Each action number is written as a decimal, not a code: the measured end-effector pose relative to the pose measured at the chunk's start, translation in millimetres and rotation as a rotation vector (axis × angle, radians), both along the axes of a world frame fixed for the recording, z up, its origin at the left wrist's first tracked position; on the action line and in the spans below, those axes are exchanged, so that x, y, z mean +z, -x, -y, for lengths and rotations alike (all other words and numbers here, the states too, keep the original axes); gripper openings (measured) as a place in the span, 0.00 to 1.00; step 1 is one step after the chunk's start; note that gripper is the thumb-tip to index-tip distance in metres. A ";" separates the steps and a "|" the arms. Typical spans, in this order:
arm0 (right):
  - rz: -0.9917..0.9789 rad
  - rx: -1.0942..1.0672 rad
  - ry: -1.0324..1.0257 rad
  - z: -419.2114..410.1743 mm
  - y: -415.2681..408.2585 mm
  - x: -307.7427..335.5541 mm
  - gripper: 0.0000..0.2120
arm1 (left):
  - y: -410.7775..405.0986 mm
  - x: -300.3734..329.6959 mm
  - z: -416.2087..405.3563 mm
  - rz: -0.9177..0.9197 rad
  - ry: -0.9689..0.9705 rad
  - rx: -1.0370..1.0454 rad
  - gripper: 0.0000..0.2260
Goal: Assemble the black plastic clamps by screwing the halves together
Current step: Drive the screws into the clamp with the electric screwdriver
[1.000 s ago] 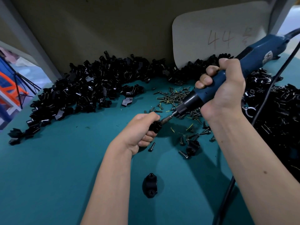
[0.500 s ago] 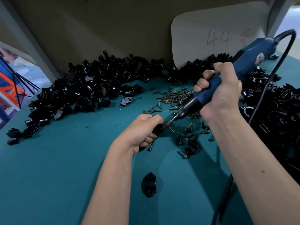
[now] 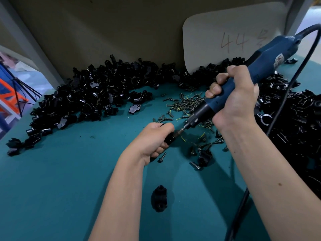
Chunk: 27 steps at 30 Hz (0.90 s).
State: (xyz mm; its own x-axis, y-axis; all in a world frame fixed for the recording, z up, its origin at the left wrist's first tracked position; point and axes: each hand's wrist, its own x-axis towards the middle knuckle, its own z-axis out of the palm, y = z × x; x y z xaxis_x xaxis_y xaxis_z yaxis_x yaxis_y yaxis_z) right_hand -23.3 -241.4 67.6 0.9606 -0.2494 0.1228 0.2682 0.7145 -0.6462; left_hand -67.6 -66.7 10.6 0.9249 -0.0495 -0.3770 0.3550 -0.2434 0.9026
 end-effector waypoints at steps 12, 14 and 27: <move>-0.199 0.019 -0.399 14.6 -7.3 6.2 0.09 | 3.4 1.4 -16.0 0.174 0.512 0.246 0.12; -0.208 -0.001 -0.409 19.5 -7.4 5.4 0.12 | 3.2 -2.7 -24.2 0.392 0.134 0.338 0.14; -0.146 -0.111 -0.214 -1.0 -0.9 8.3 0.17 | 6.0 -10.8 -6.2 0.629 -0.380 0.154 0.22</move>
